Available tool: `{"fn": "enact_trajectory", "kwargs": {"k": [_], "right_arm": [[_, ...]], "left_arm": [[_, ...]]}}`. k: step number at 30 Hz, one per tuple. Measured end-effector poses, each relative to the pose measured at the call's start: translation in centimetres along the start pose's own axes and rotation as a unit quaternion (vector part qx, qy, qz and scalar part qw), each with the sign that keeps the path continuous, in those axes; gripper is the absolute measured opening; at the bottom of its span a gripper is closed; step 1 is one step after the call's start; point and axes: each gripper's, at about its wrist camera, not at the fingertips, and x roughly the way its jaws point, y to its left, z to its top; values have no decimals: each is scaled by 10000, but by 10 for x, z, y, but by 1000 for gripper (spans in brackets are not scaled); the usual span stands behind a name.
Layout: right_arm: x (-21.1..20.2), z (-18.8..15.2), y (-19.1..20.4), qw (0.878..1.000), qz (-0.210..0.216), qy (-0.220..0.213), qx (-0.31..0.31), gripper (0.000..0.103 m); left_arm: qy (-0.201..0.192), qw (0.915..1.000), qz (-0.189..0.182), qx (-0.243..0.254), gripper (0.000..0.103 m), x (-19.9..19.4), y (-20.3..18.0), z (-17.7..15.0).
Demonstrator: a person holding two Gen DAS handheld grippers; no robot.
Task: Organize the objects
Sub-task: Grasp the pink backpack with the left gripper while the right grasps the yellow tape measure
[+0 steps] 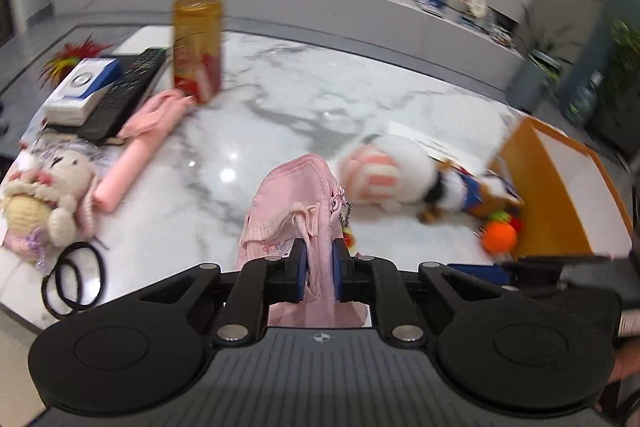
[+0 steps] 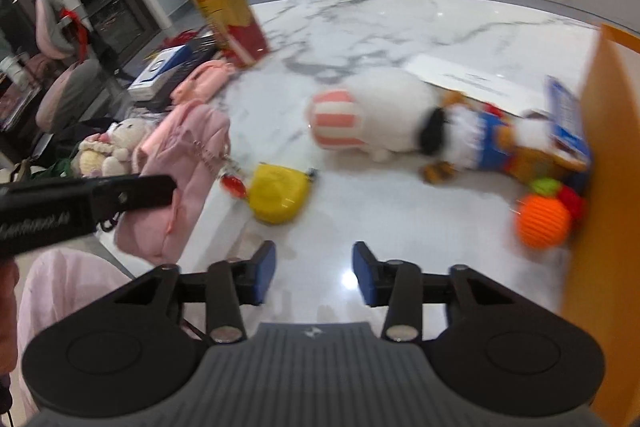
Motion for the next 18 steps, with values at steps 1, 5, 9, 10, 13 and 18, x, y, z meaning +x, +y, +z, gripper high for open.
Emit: {"fn": "enact_trajectory", "kwargs": {"k": [1,5,9,10,13,18], "right_arm": [[7,4,6,10000,39,-22,-56,59],[40,18,24,9996,-12,-25,-269,63],[72,30,35,9989,-166,98,-419,72],[79,31,37,9986,-232,135,-466,72],[91,35,39,9983,-255,189,-499,72],[104,37,42,9977,-293,325,-515,71]], "left_arm": [[1,9999,-25,-101,15,4,7,3],[-27,9991,20,-415,15,20,29,10],[3,9979,-72,-648,15,26,40,13],[6,9978,-74,-653,15,28,41,14],[13,9976,-72,-687,15,30,45,15],[97,9968,-48,-788,15,37,53,15]]}}
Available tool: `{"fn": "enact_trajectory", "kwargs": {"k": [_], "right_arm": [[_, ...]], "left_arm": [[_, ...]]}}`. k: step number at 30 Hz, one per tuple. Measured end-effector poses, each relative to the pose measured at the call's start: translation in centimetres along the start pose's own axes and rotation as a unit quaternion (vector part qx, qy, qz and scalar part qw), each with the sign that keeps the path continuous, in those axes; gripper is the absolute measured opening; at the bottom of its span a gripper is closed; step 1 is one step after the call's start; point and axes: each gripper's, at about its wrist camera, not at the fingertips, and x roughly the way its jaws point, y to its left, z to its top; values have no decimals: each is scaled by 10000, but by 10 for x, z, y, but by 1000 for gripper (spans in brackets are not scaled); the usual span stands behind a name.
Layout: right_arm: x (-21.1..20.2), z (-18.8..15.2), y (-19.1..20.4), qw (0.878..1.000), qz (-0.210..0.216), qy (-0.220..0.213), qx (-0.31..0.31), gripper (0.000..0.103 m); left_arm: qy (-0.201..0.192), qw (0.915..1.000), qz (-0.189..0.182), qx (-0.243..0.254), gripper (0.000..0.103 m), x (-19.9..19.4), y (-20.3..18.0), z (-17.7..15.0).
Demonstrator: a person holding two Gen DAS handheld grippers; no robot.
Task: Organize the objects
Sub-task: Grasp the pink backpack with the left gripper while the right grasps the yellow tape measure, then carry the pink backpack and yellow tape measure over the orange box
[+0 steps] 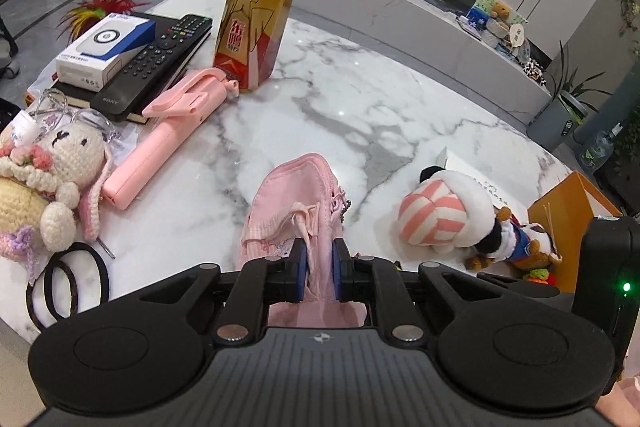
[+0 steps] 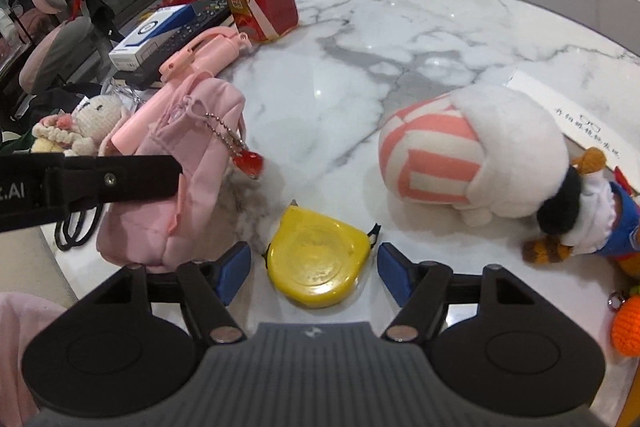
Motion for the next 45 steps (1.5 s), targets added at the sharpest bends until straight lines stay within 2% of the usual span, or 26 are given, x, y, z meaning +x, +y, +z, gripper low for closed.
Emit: {"fn": "enact_trajectory", "kwargs": {"k": [2,12,17,21,24,27,31,35,38,40,43,45], "right_arm": [[1,-1,2,10000,-31,-27,-46,63],[-11,-10,-7,10000,14,-17,2,62],[-43,-20,-16,9997,-5,-243,67,61],[-87,-30,-28,9982,74,-551,213,62],[-131,-40,-45,9958,161,-827,350,62],[-176,-52,-72,9923,59,-1075,605,62],[-237,-73,-122,9858,-228,-1321,1014,62],[-289,-96,-168,9772,-711,-1484,1343,62],[-321,-114,-204,9667,-1085,-1576,1701,62],[-337,-124,-222,9593,-1390,-1642,1831,62],[-348,-136,-242,9531,-1520,-1684,2006,62],[-347,-143,-250,9514,-1518,-1667,2099,62]], "left_arm": [[24,10000,7,-20,15,2,2,-1],[118,9996,-237,-110,15,-2,-4,-5],[75,9994,-348,-51,15,-16,-19,-10],[-33,9972,-752,-51,15,-40,-42,-9],[-85,9916,-1289,-11,15,-59,-71,-6],[-86,9825,-1858,89,15,-72,-110,-5],[82,9643,-2631,280,15,-77,-173,-7],[447,9474,-3152,335,15,-61,-239,-18],[761,9377,-3381,239,15,-36,-283,-32],[975,9344,-3421,166,15,-14,-307,-41],[1320,9345,-3307,-1,15,20,-334,-57],[1475,9377,-3143,-101,15,41,-344,-68]]}}
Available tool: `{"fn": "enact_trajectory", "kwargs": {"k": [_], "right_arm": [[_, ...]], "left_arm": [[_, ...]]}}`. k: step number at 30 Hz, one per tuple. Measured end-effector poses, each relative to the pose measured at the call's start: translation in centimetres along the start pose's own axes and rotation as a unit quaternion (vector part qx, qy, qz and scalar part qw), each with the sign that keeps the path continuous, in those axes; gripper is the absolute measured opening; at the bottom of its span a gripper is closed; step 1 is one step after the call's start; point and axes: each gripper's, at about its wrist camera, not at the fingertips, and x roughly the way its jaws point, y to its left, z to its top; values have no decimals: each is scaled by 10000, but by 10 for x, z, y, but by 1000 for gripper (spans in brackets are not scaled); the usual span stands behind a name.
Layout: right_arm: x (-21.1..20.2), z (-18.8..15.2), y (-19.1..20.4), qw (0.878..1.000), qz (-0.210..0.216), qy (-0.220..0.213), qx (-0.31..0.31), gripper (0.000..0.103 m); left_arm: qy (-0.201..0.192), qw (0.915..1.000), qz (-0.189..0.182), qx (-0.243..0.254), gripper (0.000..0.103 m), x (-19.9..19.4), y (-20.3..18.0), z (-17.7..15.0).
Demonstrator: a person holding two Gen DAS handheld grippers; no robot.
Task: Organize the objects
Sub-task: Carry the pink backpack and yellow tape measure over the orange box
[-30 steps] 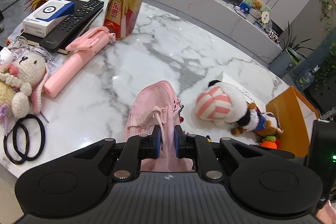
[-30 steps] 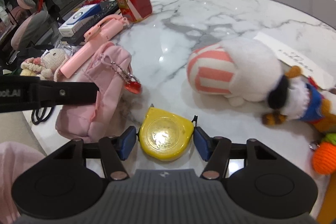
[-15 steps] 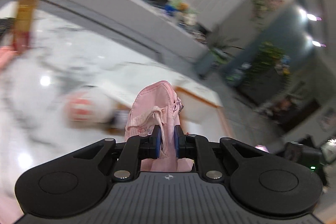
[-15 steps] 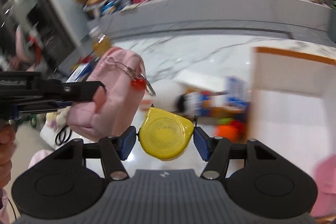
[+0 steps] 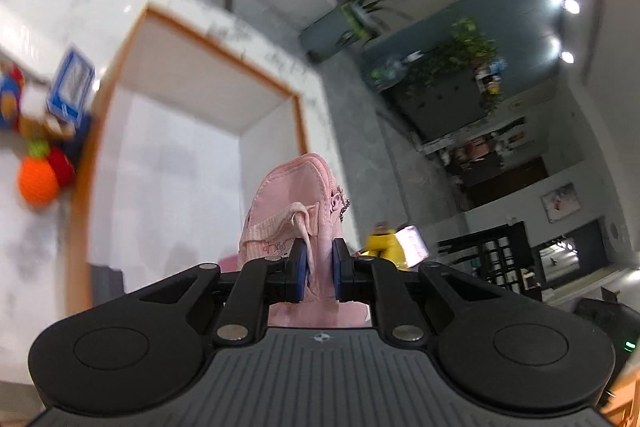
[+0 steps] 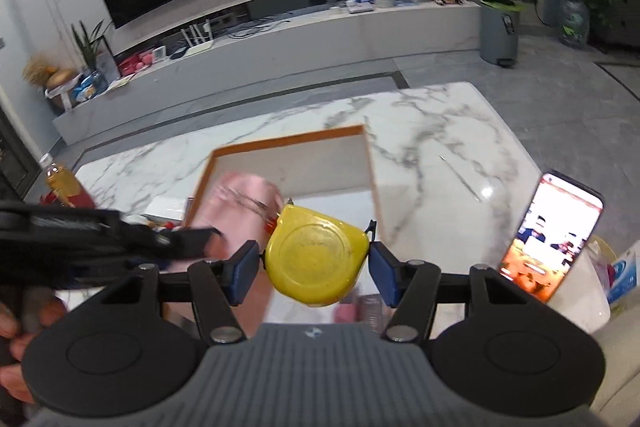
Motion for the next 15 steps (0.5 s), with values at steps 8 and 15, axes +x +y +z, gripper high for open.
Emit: {"fn": "enact_trajectory", "kwargs": {"k": [8,15], "right_arm": [[30,-10,-26,9993,174,271,199,62],[45,-13,-34,9985,328,405,181,62]], "left_arm": [[381,9956,766,-369,15,52,24,-5],[742,9919,893,-516,18,72,35,-13]]}}
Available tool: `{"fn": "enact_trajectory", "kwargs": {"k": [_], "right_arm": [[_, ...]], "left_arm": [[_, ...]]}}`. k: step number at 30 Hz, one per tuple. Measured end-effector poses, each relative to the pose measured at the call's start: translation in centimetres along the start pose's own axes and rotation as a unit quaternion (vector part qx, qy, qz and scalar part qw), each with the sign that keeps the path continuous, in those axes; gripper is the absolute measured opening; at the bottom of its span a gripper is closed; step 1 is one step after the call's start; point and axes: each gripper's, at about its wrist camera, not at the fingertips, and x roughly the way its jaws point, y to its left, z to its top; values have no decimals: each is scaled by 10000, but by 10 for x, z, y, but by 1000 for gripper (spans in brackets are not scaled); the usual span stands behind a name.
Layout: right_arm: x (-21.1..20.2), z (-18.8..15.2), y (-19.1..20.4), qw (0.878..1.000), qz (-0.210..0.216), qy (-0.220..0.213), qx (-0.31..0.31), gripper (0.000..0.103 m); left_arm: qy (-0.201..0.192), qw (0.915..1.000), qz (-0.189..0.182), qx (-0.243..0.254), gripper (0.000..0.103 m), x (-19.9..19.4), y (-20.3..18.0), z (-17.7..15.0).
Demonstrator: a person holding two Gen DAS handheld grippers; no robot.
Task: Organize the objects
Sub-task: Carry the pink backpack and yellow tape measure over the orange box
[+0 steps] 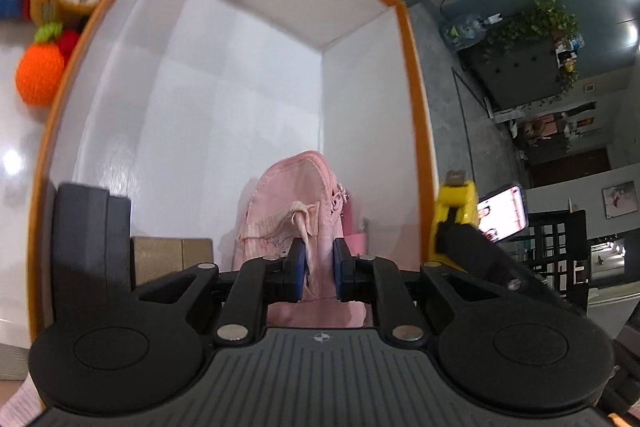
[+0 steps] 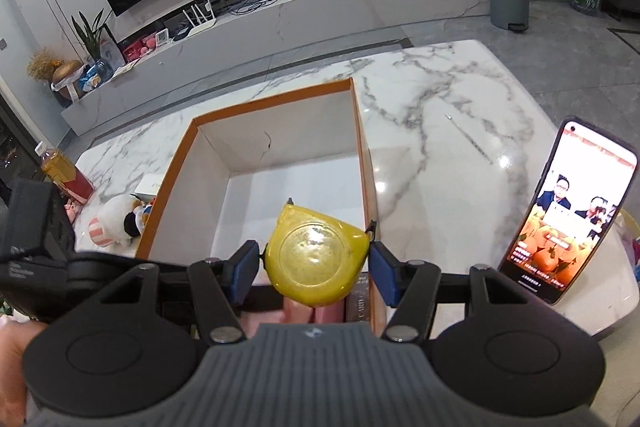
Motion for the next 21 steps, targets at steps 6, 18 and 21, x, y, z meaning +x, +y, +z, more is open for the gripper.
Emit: {"fn": "enact_trajectory", "kwargs": {"k": [6,18,21], "right_arm": [[5,-1,-5,10000,-27,59,51,62],[1,3,9,9995,77,100,-303,62],[-2,4,21,9960,135,182,-864,62]], "left_arm": [[338,9989,-232,-209,39,9,11,-3],[19,9996,-273,121,62,-26,10,-1],[-260,9984,-62,500,62,-49,2,3]]}}
